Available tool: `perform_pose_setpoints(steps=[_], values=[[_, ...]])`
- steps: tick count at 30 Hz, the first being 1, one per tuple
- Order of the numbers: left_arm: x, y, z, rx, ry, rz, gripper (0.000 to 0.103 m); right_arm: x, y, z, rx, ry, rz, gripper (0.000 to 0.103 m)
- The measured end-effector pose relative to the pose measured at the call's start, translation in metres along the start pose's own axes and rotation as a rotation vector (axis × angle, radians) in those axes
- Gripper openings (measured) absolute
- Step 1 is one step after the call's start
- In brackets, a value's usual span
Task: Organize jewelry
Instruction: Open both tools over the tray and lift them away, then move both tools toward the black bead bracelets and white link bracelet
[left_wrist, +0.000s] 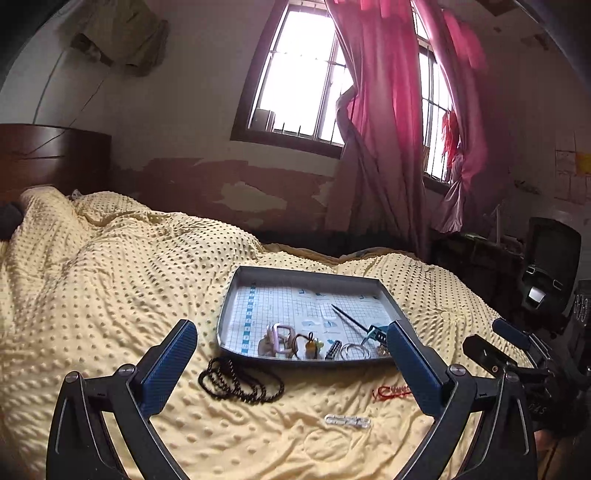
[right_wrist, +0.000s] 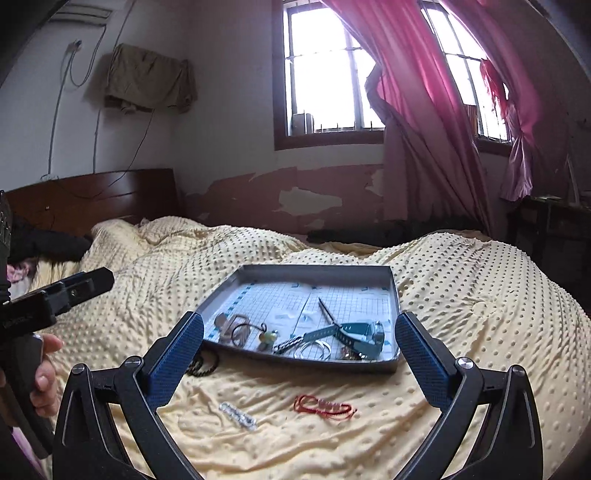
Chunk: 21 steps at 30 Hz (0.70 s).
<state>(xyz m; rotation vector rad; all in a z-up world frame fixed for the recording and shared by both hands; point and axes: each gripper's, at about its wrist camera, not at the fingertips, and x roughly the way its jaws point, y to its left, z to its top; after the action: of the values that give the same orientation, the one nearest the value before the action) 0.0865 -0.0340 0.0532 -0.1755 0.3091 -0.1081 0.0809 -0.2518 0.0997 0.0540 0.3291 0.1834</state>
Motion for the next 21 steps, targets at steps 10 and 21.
perform_pose_setpoints(steps=[10, 21], values=[[-0.014, 0.033, -0.045, 0.084, 0.116, 0.046, 0.103, -0.02, 0.022, -0.029, -0.026, 0.128, 0.046, 0.102], [0.011, 0.058, -0.088, 0.055, 0.298, 0.096, 0.103, 0.013, 0.015, -0.069, 0.051, 0.36, 0.054, 0.102]])
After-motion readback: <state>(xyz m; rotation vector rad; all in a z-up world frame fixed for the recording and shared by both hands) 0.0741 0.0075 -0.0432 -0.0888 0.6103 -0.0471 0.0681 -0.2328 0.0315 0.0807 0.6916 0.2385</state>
